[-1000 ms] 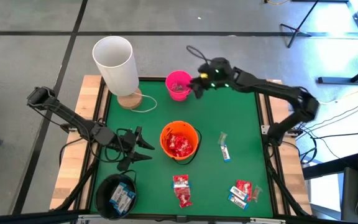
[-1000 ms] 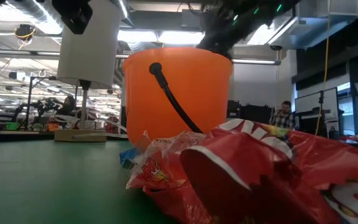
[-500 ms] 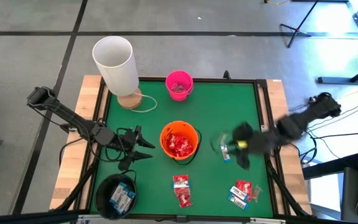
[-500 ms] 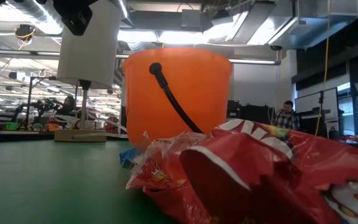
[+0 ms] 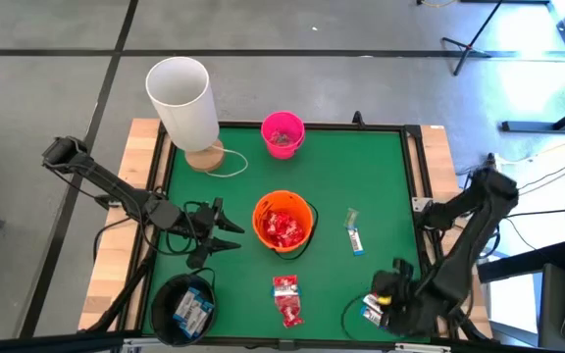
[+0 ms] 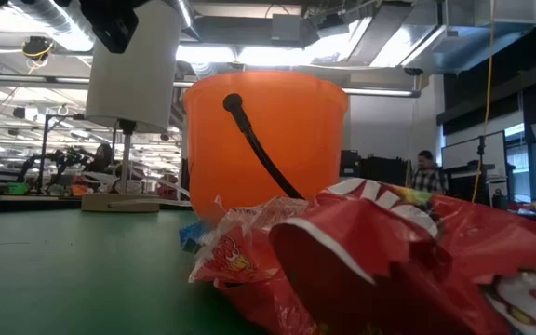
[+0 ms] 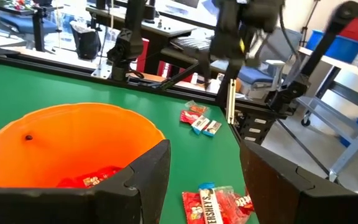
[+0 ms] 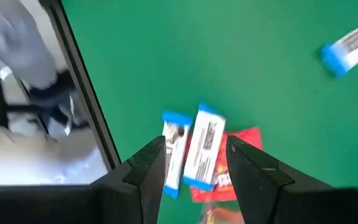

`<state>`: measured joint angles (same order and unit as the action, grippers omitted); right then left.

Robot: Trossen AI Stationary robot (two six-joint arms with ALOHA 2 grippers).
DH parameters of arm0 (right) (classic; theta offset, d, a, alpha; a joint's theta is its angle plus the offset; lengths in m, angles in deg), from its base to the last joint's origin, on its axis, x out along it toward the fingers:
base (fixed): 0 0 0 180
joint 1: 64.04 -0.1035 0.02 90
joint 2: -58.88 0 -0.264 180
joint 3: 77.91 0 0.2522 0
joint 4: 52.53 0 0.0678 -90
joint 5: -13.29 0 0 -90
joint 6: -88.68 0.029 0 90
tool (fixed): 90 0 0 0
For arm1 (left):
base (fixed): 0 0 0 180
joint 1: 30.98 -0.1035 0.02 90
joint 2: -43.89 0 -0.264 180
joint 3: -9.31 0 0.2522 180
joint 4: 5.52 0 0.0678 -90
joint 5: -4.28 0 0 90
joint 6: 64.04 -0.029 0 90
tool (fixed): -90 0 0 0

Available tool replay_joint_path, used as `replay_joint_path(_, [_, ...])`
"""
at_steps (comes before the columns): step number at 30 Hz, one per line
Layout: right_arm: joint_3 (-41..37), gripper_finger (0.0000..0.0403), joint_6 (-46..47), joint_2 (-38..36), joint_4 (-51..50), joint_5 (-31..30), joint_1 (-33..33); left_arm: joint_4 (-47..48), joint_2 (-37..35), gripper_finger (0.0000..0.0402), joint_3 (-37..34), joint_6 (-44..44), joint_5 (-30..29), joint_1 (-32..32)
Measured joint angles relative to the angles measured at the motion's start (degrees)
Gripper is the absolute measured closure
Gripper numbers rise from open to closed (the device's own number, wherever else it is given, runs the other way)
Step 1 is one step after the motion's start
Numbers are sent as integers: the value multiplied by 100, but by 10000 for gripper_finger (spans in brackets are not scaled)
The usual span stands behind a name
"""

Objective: Sort candy
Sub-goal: Put the white chocolate into the black bucket

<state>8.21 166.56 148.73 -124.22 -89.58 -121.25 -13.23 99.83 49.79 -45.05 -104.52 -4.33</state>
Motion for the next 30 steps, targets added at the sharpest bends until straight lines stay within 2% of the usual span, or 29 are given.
replay_joint_path(10, [0, 237, -8, 1225, 689, 991, -17, 0, 0, 218, 0, 13, -12, 0])
replay_joint_path(21, [0, 235, 144, 1613, 1227, 1169, -15, 0, 0, 218, 0, 13, -11, 0])
replay_joint_path(30, [-28, 193, 262, 1943, 1323, 1484, -15, 2, -1, 218, 0, 13, -5, 0])
